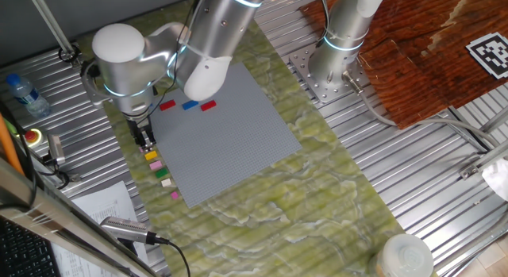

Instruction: Stack small Lego blocks randomly, one at a time

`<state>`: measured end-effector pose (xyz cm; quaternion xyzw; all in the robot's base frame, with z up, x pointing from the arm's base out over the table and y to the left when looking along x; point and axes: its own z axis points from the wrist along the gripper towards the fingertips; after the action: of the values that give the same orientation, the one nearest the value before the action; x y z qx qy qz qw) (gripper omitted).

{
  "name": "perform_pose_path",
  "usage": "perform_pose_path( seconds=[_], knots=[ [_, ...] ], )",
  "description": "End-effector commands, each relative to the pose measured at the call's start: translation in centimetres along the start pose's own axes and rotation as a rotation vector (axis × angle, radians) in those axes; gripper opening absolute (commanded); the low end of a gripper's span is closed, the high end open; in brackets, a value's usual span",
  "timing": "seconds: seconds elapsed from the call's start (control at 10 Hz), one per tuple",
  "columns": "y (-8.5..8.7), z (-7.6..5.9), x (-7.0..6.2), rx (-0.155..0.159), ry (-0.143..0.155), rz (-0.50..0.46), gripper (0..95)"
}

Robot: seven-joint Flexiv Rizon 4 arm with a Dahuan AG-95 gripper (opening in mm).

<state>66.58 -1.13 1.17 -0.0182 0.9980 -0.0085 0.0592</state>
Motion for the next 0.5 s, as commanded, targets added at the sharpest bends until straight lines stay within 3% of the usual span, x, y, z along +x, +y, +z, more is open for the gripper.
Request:
perform_pose_path(
  seconds=[0.1,0.5],
  knots=[
    [-0.01,0.03,0.08,0.001,-0.002,-0.001,19.0],
    [0.01,0.23,0.09,0.000,-0.005,-0.001,19.0]
  ],
)
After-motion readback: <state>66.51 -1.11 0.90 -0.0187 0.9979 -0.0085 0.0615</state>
